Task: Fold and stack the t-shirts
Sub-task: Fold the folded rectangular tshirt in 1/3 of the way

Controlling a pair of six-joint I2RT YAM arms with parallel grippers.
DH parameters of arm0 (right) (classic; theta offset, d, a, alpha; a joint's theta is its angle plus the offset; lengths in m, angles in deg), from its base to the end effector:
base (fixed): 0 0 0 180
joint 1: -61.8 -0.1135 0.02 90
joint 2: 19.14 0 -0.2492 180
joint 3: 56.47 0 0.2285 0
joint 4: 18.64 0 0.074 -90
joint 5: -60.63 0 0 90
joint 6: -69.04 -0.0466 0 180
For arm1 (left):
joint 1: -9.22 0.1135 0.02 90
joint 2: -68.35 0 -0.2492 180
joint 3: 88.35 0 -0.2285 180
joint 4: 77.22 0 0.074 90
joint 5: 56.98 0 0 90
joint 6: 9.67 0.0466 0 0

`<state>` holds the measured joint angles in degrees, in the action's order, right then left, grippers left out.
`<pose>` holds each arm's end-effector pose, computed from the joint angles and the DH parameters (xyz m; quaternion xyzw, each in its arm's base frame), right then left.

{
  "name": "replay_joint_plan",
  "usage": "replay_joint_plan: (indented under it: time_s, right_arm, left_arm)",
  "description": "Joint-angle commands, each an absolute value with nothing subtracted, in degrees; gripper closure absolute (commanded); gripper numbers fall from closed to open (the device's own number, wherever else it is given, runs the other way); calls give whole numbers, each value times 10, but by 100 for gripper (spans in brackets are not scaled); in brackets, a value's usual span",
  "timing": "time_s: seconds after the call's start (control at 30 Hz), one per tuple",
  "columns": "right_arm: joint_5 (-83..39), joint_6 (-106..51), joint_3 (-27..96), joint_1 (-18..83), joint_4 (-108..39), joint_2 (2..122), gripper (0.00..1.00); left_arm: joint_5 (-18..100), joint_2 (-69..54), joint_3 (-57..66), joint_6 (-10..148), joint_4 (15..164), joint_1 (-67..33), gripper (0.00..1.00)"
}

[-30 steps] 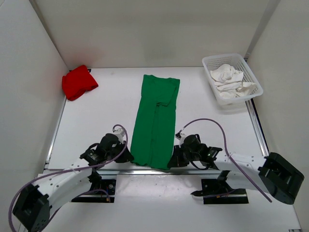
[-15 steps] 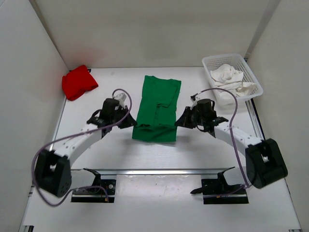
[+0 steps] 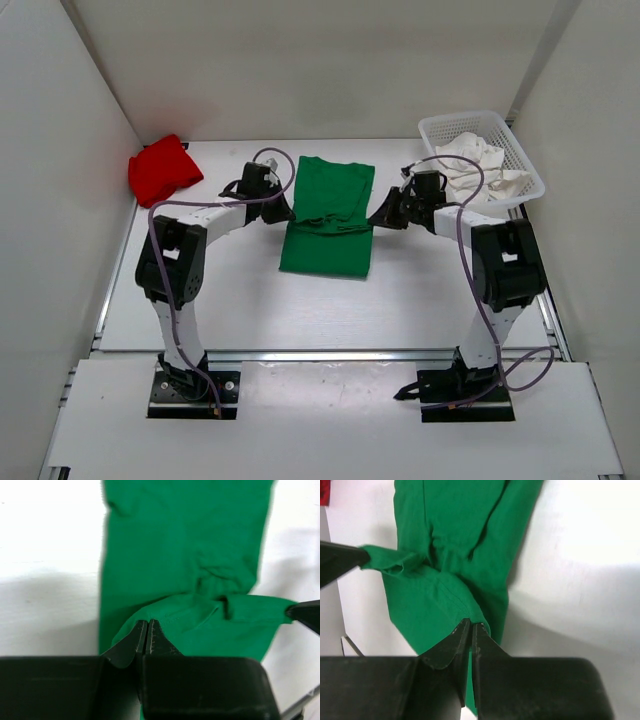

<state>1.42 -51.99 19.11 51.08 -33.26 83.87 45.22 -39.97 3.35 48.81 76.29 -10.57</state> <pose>0.3528 0.0911 0.1747 0.0491 0.8862 0.3662 0.2796 0.3686 -0.1431 0.1851 -0.0552 0.9228 -0.2485 0.2893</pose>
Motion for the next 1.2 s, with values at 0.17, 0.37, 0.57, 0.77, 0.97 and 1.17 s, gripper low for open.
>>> replay_joint_plan:
  time_s: [0.17,0.37,0.57,0.77,0.97,1.17]
  right_arm:
    - [37,-508,273,519,-311,914,97]
    - [16,-503,249,518,-305,862,63]
    - [-52,-475,185,465,-323,769,93]
    - [-50,-467,142,401,-308,782,100]
    - [-62,-446,182,357,-355,860,100]
    - [-71,-479,2,334,-282,787,100]
  left_arm:
    - [463,-431,10,446,824,-69,86]
    - [499,-362,74,428,868,-44,63]
    - [518,-246,265,378,1006,-77,67]
    - [517,-311,304,385,1011,-124,72]
    - [482,-268,405,386,1033,-158,73]
    - [473,-139,551,355,1074,-201,74]
